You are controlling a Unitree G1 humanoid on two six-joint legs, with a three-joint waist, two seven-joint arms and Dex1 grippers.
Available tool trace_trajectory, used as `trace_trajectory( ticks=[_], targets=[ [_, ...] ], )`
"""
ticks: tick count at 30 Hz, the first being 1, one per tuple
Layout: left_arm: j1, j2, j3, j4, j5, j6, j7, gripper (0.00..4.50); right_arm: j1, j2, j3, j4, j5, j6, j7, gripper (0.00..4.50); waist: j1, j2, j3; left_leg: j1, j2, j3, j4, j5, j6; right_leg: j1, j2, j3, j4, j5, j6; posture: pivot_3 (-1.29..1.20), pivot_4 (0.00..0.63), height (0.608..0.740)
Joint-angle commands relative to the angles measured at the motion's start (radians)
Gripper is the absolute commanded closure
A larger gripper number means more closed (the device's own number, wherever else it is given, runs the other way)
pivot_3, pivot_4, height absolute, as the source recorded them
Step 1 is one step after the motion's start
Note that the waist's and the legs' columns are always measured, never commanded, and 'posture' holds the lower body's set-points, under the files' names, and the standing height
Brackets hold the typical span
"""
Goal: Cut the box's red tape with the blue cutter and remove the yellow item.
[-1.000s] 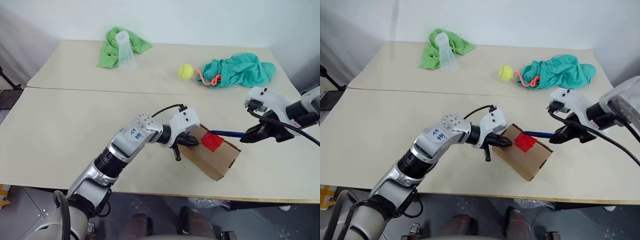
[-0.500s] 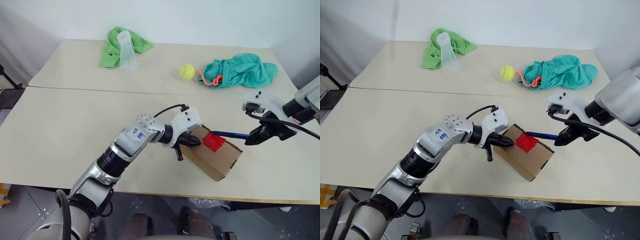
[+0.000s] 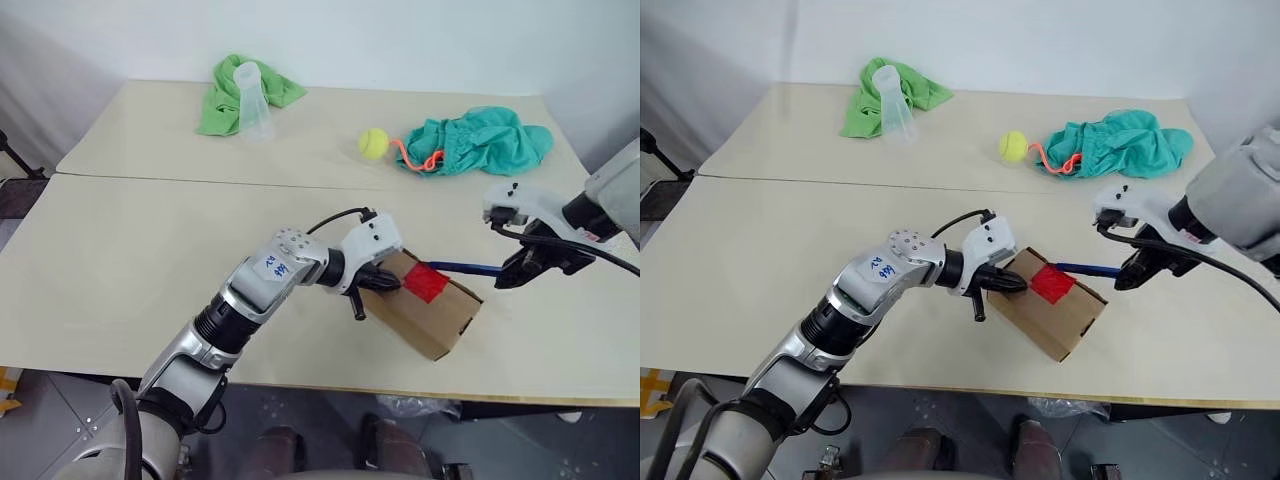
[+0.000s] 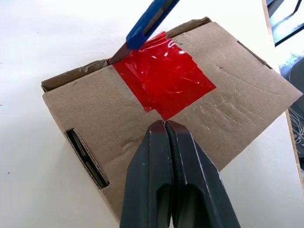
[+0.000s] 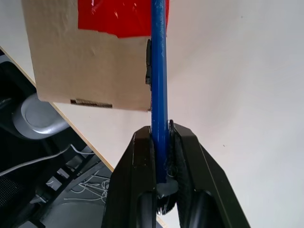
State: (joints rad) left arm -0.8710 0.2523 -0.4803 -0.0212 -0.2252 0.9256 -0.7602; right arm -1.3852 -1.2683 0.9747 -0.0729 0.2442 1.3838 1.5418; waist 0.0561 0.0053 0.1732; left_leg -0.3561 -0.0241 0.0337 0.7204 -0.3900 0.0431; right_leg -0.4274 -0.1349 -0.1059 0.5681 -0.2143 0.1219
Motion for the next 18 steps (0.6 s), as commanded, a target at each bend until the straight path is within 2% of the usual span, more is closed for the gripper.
trace_trajectory(
  ticks=[1, 13, 18],
  targets=[
    [0.033, 0.006, -0.047, 0.072, 0.05, 0.033, 0.029, 4.45, -0.039, 0.016, -0.019, 0.009, 0.009, 0.042, 0.043, 4.35, 0.0, 0.0, 0.0, 0.0, 0.0, 0.0, 0.0, 0.0, 0.0, 0.0, 0.0, 0.0, 0.0, 0.0, 0.0, 0.0, 0.15, 0.74],
    [0.033, -0.002, -0.048, 0.072, 0.049, 0.03, 0.031, 4.45, -0.072, 0.035, 0.017, 0.003, -0.001, 0.052, 0.038, 4.35, -0.001, 0.0, 0.0, 0.0, 0.0, 0.0, 0.0, 0.0, 0.0, 0.0, 0.0, 0.0, 0.0, 0.0, 0.0, 0.0, 0.15, 0.74],
    [0.036, -0.002, -0.047, 0.064, 0.048, 0.033, 0.034, 4.45, -0.09, 0.01, 0.085, -0.004, -0.009, 0.003, 0.073, 4.35, -0.001, 0.0, 0.0, 0.0, -0.001, 0.0, 0.0, 0.0, 0.0, 0.0, 0.0, 0.0, 0.0, 0.0, 0.0, 0.0, 0.15, 0.74]
  ],
)
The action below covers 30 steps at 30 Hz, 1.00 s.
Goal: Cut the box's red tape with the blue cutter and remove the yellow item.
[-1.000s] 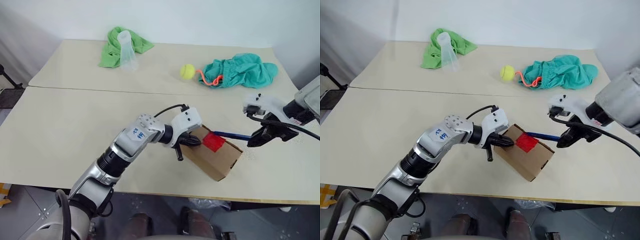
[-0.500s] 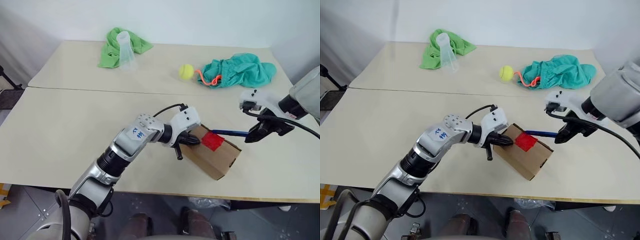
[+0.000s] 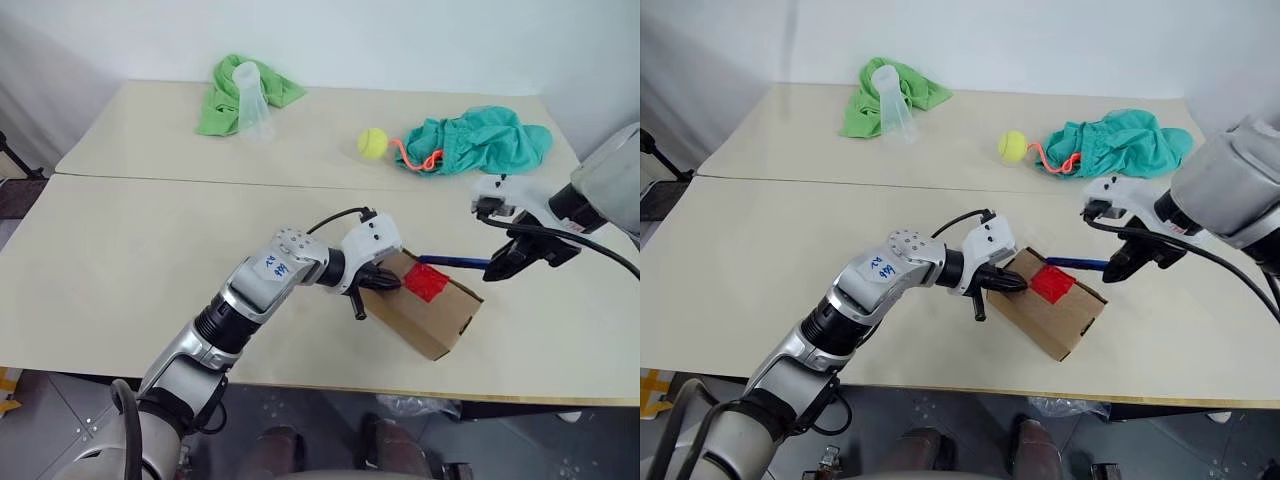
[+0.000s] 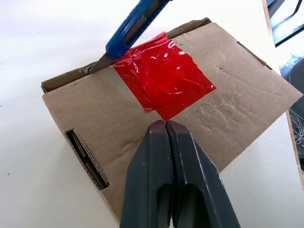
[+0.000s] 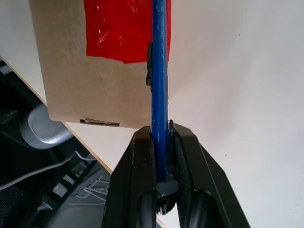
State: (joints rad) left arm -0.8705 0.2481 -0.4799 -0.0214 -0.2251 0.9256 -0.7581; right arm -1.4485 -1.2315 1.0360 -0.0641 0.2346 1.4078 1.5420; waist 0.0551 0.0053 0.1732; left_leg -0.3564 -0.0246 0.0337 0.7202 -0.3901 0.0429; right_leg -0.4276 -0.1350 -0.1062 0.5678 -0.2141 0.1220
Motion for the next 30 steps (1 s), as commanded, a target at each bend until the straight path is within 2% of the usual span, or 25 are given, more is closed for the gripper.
trace_trajectory(
  ticks=[1, 17, 30],
  targets=[
    [0.037, 0.002, -0.048, 0.063, 0.048, 0.034, 0.033, 4.45, -0.028, -0.032, 0.037, -0.016, 0.009, -0.027, 0.072, 4.35, 0.0, 0.0, 0.0, 0.0, 0.0, 0.0, 0.0, 0.0, 0.0, 0.0, 0.0, 0.0, 0.0, 0.0, 0.0, 0.0, 0.15, 0.74],
    [0.057, 0.009, -0.04, 0.034, 0.043, 0.05, 0.048, 4.45, -0.045, -0.059, 0.162, 0.006, 0.002, -0.089, 0.072, 4.35, 0.001, 0.0, 0.0, 0.0, 0.0, 0.0, 0.0, 0.0, 0.0, 0.0, 0.0, -0.001, 0.0, 0.0, 0.0, 0.0, 0.15, 0.74],
    [0.058, 0.009, -0.038, 0.038, 0.043, 0.05, 0.046, 4.45, -0.06, -0.102, 0.196, -0.024, 0.015, -0.093, 0.072, 4.35, 0.0, 0.0, 0.0, 0.0, 0.0, 0.0, 0.0, 0.0, 0.0, 0.0, 0.0, -0.001, -0.001, 0.0, 0.0, 0.0, 0.15, 0.74]
  ],
)
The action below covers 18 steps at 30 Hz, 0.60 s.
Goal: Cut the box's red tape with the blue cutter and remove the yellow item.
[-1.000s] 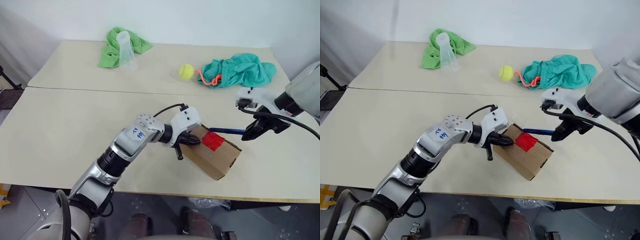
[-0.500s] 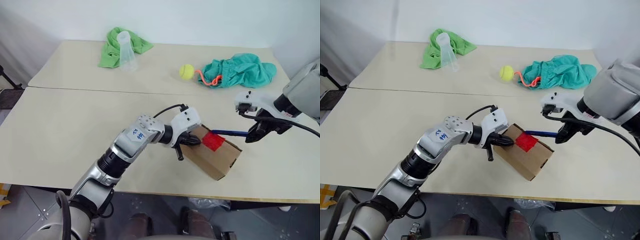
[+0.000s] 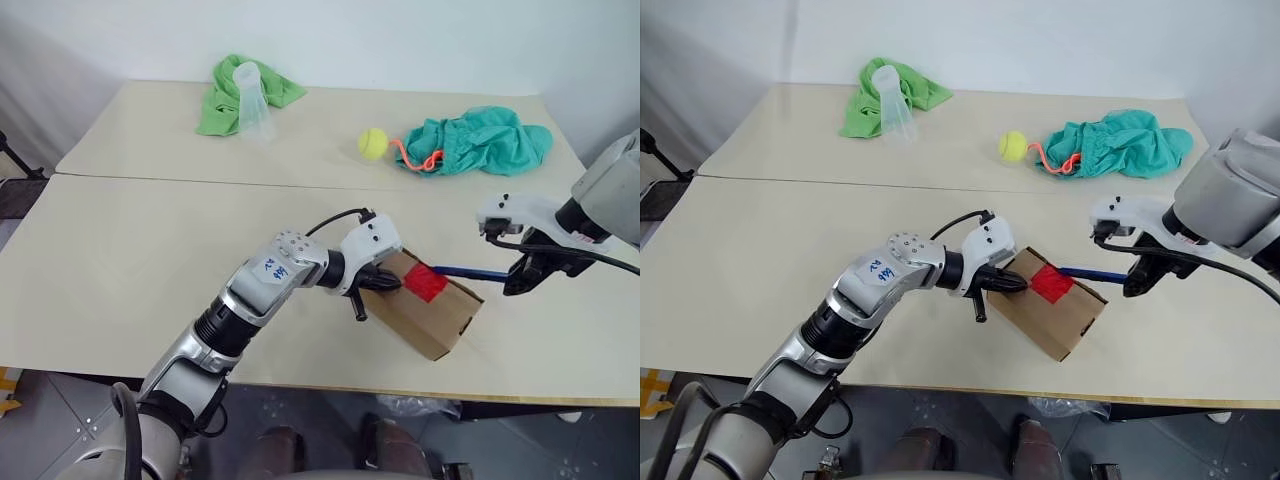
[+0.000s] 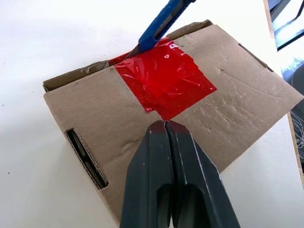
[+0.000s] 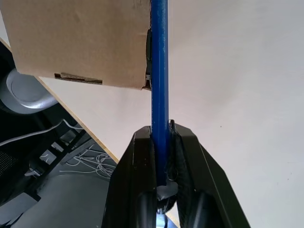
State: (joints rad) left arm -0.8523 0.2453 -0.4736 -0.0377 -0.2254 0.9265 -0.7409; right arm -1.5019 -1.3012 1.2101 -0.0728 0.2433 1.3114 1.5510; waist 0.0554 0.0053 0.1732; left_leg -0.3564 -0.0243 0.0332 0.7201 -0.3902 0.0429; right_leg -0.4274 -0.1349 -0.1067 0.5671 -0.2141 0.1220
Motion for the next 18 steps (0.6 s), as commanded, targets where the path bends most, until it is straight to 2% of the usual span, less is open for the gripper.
trace_trajectory(
  ticks=[1, 14, 18],
  targets=[
    [0.039, 0.011, -0.045, 0.056, 0.043, 0.049, 0.029, 4.45, -0.006, -0.039, 0.024, -0.021, 0.008, 0.004, 0.063, 4.35, 0.0, 0.0, 0.0, 0.0, 0.0, 0.0, 0.0, 0.0, 0.0, 0.0, 0.0, 0.0, 0.0, 0.0, 0.0, 0.0, 0.15, 0.74],
    [0.033, 0.006, -0.046, 0.075, 0.047, 0.04, 0.028, 4.45, -0.007, -0.134, 0.042, -0.101, 0.022, -0.001, 0.063, 4.35, 0.0, 0.0, 0.0, 0.0, 0.0, 0.0, 0.0, -0.001, -0.001, 0.0, 0.0, 0.0, 0.0, 0.0, 0.0, 0.0, 0.15, 0.74],
    [0.03, 0.006, -0.046, 0.086, 0.049, 0.033, 0.026, 4.45, -0.003, -0.169, 0.007, -0.109, 0.03, -0.003, 0.063, 4.35, 0.001, 0.0, 0.0, 0.0, 0.0, 0.0, 0.0, -0.001, -0.001, 0.0, 0.0, 0.0, 0.0, 0.0, 0.0, 0.0, 0.15, 0.74]
  ],
)
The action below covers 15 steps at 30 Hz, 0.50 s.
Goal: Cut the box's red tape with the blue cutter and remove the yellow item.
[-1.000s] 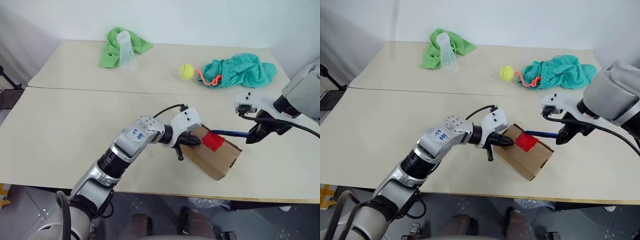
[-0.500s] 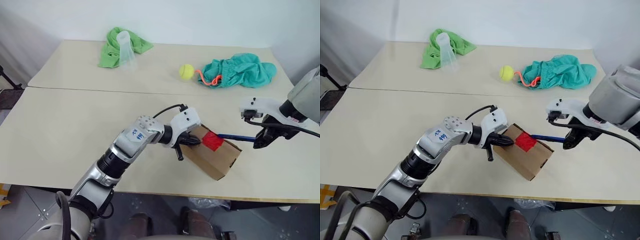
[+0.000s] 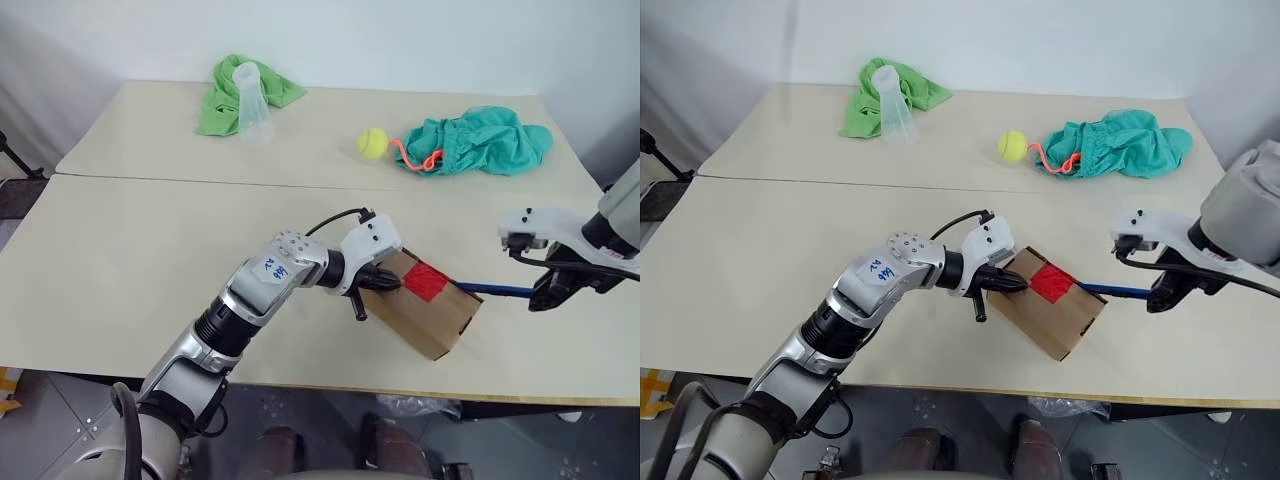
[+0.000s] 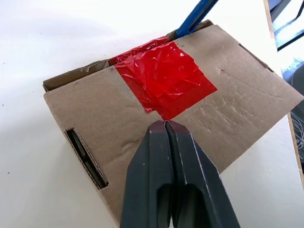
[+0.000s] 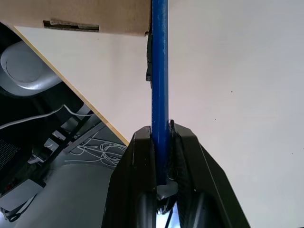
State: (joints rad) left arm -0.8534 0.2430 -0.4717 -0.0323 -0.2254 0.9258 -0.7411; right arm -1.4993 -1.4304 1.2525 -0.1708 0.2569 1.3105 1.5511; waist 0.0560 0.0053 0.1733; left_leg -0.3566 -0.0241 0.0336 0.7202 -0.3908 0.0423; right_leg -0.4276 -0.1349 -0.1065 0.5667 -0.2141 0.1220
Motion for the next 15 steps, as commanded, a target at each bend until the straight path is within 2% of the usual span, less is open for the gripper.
trace_trajectory(
  ticks=[1, 9, 12, 15],
  targets=[
    [0.03, 0.007, -0.048, 0.083, 0.049, 0.033, 0.026, 4.45, -0.007, -0.045, -0.055, -0.01, 0.031, 0.002, 0.063, 4.35, 0.0, 0.0, 0.0, 0.0, 0.0, 0.0, 0.0, 0.0, 0.0, 0.0, 0.0, 0.0, 0.0, 0.0, 0.0, 0.0, 0.15, 0.74],
    [0.027, 0.016, -0.051, 0.09, 0.051, 0.026, 0.015, 4.45, 0.042, -0.109, -0.301, -0.035, 0.117, 0.066, 0.063, 4.35, 0.0, 0.0, 0.0, 0.0, 0.0, 0.0, 0.0, 0.0, 0.0, 0.0, 0.0, 0.0, -0.001, 0.0, 0.0, 0.0, 0.15, 0.74],
    [0.023, 0.019, -0.054, 0.096, 0.051, 0.022, 0.009, 4.45, 0.112, -0.121, -0.433, -0.034, 0.144, 0.11, 0.035, 4.35, 0.0, 0.0, 0.0, 0.0, 0.0, 0.0, 0.0, -0.001, 0.0, 0.0, 0.0, 0.001, -0.001, 0.0, 0.0, 0.0, 0.15, 0.74],
    [0.014, 0.019, -0.061, 0.106, 0.053, 0.014, -0.002, 4.45, 0.244, -0.109, -0.62, -0.018, 0.193, 0.136, -0.079, 4.35, 0.001, 0.0, 0.0, 0.0, 0.001, 0.001, 0.0, -0.001, 0.0, 0.0, -0.001, 0.001, -0.001, 0.0, 0.0, 0.0, 0.15, 0.74]
  ],
)
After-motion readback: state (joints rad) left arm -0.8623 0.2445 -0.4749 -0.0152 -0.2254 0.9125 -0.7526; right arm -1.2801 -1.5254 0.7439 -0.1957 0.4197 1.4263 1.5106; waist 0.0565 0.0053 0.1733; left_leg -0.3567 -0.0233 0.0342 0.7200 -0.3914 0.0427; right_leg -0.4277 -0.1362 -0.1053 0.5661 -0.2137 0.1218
